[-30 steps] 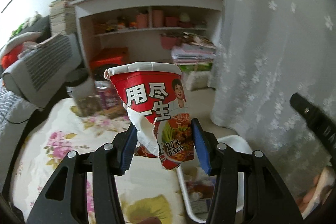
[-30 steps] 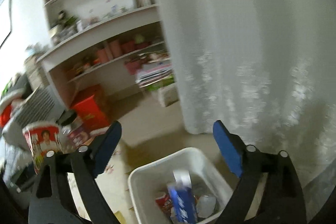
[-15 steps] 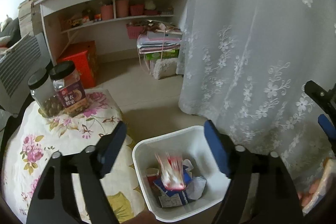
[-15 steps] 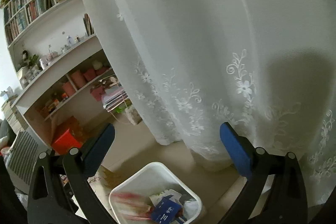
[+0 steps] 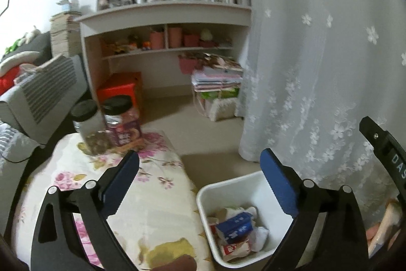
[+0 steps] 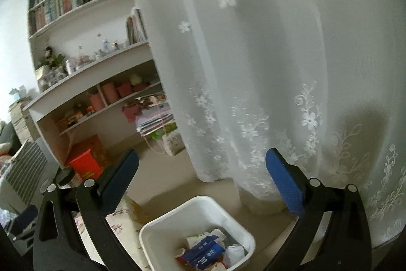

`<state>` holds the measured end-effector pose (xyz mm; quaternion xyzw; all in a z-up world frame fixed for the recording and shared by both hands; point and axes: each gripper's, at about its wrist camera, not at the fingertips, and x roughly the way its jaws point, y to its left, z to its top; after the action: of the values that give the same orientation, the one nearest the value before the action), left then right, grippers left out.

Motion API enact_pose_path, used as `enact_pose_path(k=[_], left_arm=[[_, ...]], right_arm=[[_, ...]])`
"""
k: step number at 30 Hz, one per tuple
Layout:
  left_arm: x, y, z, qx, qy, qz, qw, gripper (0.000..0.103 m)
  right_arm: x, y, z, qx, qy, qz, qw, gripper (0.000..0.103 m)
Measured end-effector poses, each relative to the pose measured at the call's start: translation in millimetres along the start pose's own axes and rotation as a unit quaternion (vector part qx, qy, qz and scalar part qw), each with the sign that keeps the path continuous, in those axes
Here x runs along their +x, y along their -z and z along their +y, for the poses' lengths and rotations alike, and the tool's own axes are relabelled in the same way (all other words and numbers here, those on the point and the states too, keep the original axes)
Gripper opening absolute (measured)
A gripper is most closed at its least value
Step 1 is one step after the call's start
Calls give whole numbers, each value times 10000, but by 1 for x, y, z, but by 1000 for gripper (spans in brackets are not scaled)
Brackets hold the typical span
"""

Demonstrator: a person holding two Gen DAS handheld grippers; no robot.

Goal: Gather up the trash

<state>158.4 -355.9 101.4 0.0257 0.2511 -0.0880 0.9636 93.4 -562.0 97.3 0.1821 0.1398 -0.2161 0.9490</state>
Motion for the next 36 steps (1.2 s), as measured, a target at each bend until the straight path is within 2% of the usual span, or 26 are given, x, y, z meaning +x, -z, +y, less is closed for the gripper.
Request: enact_pose_path(k=[10, 16, 25, 36], left_arm=[[-25, 12, 69, -169, -600, -174, 9979, 96], [-36, 19, 112, -331, -863, -191, 9955, 96], [-44, 33, 165, -500, -1216, -161, 9912, 96], [-53, 40, 228, -897, -1519, -170, 9842, 96]], right_arm=[[-26, 24, 66, -482, -682, -15, 9965, 96], [-40, 43, 110, -951, -737, 19, 9927, 96], [-48, 70, 163, -1206, -1055, 314, 9866, 96], [-64, 93, 220, -1544, -1338, 272, 9785, 96]])
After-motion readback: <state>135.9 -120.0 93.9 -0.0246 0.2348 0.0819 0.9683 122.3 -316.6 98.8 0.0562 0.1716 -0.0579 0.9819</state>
